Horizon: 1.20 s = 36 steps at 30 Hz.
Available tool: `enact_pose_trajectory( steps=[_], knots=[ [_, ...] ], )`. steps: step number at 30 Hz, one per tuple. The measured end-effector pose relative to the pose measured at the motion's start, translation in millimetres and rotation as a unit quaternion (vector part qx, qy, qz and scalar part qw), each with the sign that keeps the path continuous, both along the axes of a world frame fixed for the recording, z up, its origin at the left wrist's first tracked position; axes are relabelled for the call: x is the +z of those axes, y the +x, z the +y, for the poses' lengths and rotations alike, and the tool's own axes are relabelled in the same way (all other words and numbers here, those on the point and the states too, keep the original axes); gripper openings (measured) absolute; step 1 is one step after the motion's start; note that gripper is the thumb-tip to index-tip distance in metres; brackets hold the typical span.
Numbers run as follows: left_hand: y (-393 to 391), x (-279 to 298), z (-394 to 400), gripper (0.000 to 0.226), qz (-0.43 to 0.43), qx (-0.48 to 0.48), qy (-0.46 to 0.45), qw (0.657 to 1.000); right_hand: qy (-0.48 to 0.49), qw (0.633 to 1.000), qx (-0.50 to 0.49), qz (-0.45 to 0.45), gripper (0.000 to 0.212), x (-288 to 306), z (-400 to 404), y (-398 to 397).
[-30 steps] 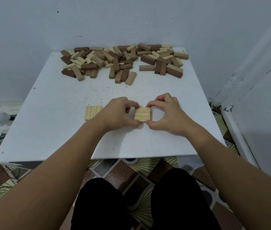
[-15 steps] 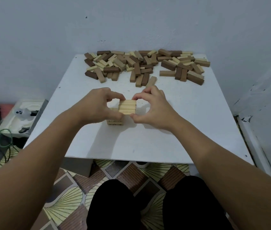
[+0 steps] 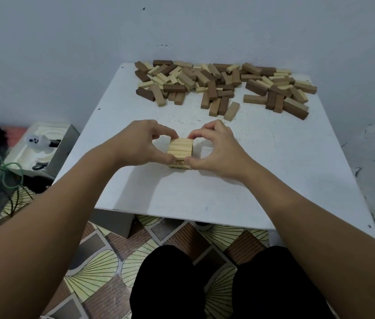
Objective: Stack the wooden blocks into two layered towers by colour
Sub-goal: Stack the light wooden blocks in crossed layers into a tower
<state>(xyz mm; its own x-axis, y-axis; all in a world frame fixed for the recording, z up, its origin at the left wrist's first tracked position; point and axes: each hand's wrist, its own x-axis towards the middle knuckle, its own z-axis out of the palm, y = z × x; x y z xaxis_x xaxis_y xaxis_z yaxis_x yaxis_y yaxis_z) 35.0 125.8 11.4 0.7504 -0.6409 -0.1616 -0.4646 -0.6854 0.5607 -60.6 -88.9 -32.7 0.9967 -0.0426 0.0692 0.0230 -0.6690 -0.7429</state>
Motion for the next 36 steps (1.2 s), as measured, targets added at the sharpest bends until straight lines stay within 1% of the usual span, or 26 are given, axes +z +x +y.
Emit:
enact_pose_trajectory(
  steps=[6, 17, 28, 36],
  knots=[
    [5.0, 0.0, 1.4, 0.053, 0.012, 0.002, -0.011, 1.0, 0.021, 1.0, -0.004, 0.012, 0.05, 2.7, -0.6, 1.4],
    [5.5, -5.2, 2.9, 0.053, 0.003, -0.01, -0.008, 1.0, 0.036, 0.999, -0.003, 0.012, 0.047, -5.6, -0.6, -2.7],
    [6.7, -6.1, 0.3, 0.056, -0.011, -0.018, 0.023, 1.0, 0.047, 0.999, 0.001, 0.027, 0.046, -9.4, -3.1, -1.8],
    [4.6, -4.8, -1.1, 0.052, 0.003, -0.016, 0.013, 1.0, 0.061, 0.998, -0.001, 0.032, 0.05, -14.5, -3.7, -2.3]
  ],
)
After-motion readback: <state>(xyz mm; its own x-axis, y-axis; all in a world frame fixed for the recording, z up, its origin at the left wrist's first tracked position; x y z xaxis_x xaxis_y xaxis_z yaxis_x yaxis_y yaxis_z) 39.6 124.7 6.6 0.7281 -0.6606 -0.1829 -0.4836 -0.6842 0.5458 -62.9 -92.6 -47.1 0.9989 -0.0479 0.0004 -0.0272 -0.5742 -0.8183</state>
